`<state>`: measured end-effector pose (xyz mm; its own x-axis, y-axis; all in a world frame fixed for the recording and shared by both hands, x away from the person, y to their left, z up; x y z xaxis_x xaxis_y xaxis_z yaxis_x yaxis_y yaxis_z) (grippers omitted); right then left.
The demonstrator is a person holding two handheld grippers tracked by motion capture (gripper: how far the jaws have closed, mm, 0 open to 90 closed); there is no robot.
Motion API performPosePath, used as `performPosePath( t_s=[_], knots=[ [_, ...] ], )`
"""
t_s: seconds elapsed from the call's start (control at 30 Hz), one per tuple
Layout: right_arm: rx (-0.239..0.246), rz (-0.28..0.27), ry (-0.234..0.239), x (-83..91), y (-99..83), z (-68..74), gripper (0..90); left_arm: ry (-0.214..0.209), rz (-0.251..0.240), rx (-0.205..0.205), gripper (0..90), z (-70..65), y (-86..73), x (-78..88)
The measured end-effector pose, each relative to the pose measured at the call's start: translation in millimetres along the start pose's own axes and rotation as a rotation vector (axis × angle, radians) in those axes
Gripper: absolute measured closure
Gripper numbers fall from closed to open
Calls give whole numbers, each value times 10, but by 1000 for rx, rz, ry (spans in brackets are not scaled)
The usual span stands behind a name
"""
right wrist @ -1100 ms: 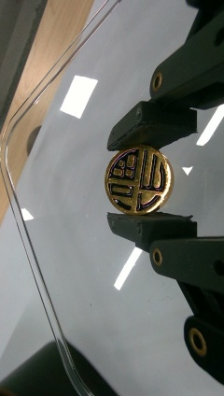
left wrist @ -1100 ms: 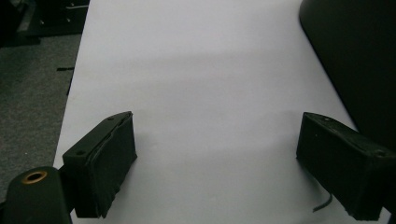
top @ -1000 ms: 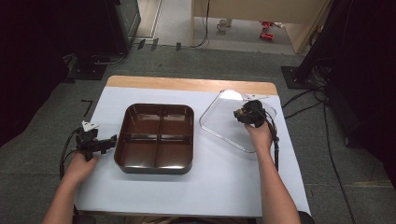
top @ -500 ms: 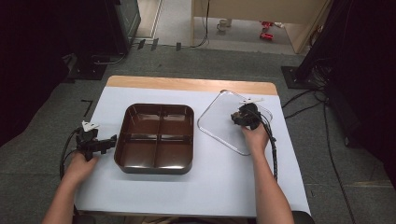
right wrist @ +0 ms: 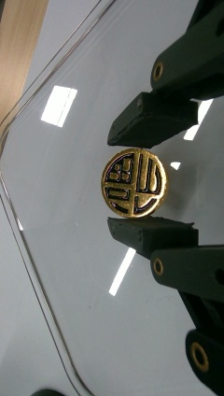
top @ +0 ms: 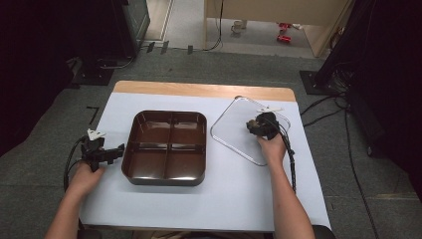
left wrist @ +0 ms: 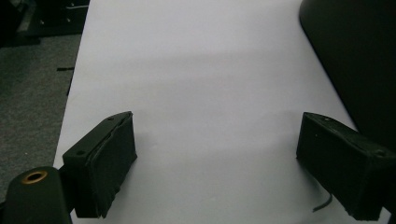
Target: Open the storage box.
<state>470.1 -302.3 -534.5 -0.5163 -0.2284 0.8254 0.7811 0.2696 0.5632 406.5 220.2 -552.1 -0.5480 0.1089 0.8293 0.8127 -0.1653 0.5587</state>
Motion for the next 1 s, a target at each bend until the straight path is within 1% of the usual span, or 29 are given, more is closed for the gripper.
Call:
performPosePath(
  t_s=[0.2, 0.37, 0.47, 0.57, 0.63, 0.8, 0.87, 0.97, 1.0],
  knots=[
    [-23, -11, 34, 102, -14, 15, 467, -1, 1, -1, 118, 1, -1, 1],
    [-14, -36, 41, 222, -66, 57, 463, 0, 0, 0, 118, 0, 0, 0],
    [-12, -50, 57, 292, -125, 95, 459, 0, 0, 0, 118, 0, 0, 0],
    [-10, -60, 61, 374, -194, 136, 454, 0, 0, 0, 118, 0, 0, 0],
    [-6, -78, 65, 420, -229, 164, 454, 0, 0, 0, 118, 0, 0, 0],
    [8, -96, 96, 517, -333, 267, 451, 0, 0, 0, 118, 0, 0, 0],
    [15, -89, 113, 548, -382, 337, 439, 0, 0, 0, 118, 0, 0, 0],
    [32, -114, 133, 589, -444, 431, 439, 0, 0, 0, 118, 0, 0, 0],
    [41, -106, 138, 595, -466, 463, 439, 0, 0, 0, 118, 0, 0, 0]
  ],
)
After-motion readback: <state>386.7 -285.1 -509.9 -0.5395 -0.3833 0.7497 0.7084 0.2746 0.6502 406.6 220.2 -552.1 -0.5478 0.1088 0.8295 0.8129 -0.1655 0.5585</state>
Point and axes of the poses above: each handheld gripper's, and its own axes: x roughly backward along the jaws, y roughly out of its top, z roughly to its left, the point moved 8 cm from there along -x, roughly forward along the jaws, and after that the axes turned 12 degrees about z, right-handed, at the moved point
